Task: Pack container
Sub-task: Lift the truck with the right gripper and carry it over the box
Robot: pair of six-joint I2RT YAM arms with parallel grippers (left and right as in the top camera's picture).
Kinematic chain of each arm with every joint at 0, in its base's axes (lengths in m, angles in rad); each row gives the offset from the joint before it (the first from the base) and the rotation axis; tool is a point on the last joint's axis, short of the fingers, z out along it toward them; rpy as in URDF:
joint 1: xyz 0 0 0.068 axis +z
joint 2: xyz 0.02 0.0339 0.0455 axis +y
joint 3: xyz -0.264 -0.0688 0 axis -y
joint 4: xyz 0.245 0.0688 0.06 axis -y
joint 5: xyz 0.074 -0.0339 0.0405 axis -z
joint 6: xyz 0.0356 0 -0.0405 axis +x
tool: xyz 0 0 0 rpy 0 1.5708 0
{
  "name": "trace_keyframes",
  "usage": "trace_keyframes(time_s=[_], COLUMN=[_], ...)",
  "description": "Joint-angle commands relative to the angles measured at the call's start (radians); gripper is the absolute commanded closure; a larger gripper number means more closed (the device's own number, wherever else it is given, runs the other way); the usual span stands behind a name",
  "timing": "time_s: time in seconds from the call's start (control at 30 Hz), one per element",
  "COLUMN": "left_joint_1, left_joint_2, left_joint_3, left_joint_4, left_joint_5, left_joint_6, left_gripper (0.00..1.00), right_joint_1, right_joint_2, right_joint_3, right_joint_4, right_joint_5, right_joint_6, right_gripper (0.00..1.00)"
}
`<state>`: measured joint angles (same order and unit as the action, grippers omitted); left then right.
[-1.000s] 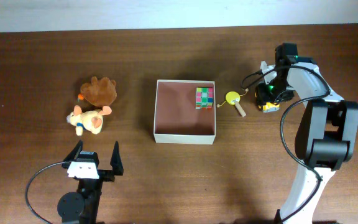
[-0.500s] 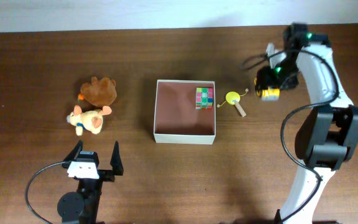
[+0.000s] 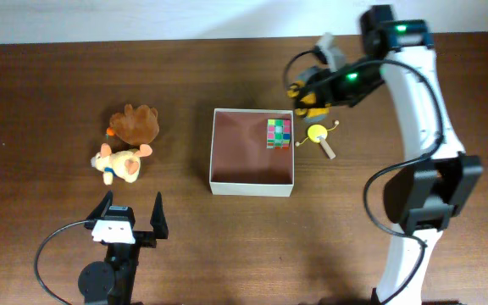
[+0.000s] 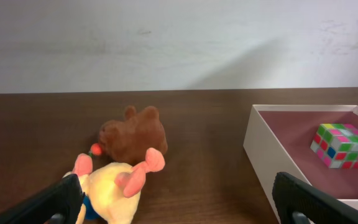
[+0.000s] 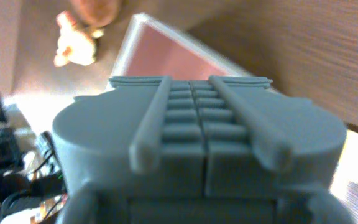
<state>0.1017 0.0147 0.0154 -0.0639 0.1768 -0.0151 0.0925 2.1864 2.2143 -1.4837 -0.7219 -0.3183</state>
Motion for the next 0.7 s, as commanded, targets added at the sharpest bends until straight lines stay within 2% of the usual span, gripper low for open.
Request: trace_keyframes(time_s=[0.0, 0.2, 0.43, 0.67], left_joint_1=[0.006, 0.006, 0.006, 0.006], left_joint_2=[-0.01, -0.01, -0.01, -0.01], left_joint_3=[-0.006, -0.006, -0.006, -0.006], left_joint_4=[0.0, 0.0, 0.0, 0.0], left_joint_5=[0.011, 0.011, 0.011, 0.011], left_joint_6=[0.009, 0.009, 0.009, 0.009], left_gripper=[0.01, 0.01, 0.01, 0.01], right_joint_1=[0.098, 0.265, 0.435, 0.531], right_joint_2=[-0.034, -0.033, -0.01, 0.047], right_joint_3=[0.021, 0.02, 0.002, 0.0], right_joint_4=[0.014, 0.113, 0.197, 0.217], right_joint_5=[-0.068, 0.139, 0.568, 0.789], right_joint_6=[-0.01, 0.164, 0.454, 0.65], right_gripper=[0.39, 0.39, 0.39, 0.4])
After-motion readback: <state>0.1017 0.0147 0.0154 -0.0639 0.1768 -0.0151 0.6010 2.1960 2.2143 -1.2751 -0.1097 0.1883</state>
